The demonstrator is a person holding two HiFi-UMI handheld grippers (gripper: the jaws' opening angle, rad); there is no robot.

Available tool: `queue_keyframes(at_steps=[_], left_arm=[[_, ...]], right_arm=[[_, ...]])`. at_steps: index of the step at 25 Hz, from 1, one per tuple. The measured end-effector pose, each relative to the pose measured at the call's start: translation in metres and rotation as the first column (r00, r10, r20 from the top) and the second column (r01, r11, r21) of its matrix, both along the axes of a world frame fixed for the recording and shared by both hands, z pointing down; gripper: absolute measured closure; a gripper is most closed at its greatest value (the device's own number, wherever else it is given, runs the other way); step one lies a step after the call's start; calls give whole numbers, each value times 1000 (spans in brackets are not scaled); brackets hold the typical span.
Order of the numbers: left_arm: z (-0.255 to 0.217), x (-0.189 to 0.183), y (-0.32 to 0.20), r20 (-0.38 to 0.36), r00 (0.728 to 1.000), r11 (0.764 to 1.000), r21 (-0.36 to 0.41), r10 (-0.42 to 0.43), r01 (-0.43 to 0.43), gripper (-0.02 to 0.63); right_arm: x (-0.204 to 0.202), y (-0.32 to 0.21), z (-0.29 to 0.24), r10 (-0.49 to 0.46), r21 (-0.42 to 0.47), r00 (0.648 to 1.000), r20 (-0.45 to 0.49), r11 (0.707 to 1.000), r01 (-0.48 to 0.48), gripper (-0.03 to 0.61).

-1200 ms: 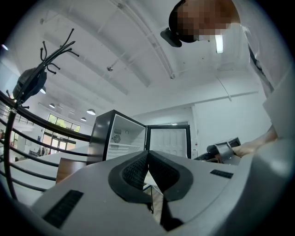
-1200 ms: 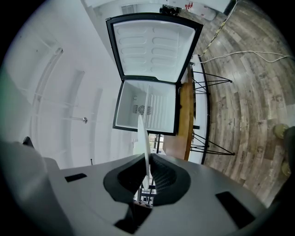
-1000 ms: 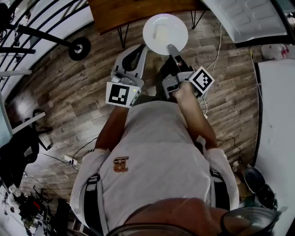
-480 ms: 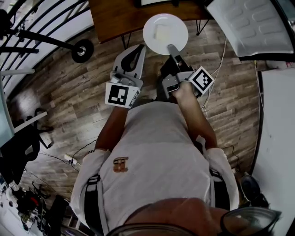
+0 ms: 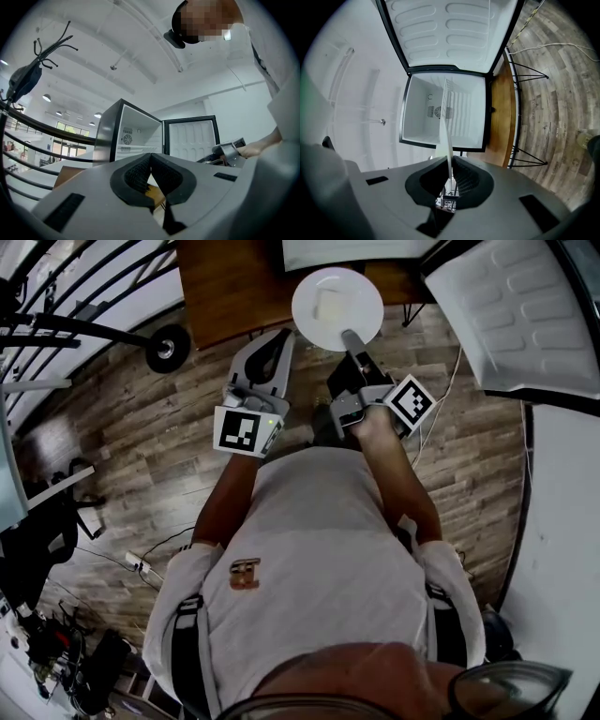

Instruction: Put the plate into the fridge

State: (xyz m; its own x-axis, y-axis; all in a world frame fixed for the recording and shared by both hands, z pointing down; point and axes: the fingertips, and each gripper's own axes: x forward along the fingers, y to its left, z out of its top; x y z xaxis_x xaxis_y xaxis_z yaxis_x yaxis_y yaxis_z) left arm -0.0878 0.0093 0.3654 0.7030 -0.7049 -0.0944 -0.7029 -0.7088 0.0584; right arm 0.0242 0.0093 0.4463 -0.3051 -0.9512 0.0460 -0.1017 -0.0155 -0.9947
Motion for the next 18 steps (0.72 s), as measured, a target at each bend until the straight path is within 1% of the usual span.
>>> queue_keyframes(at_steps=[3,9,14,18], left_arm=[[1,11,-19,6,1000,1000,-6,-12,12,595],[-8,28,-68,-3,999,999,10,-48,48,594],[-6,59,-96,11,997,997,13,-81,81,594],[2,76,-120,17,994,994,8,-109,109,595]], right_arm=[[11,-23,-1,-13,-5,1000,0,1000,13,532],[27,-79,-8,-57,-9,998,-19,998,57,532],[58,-116,0,-96,-34,995,-33,995,95,532],[74,-148,12,-125,-51,992,-30,991,124,532]])
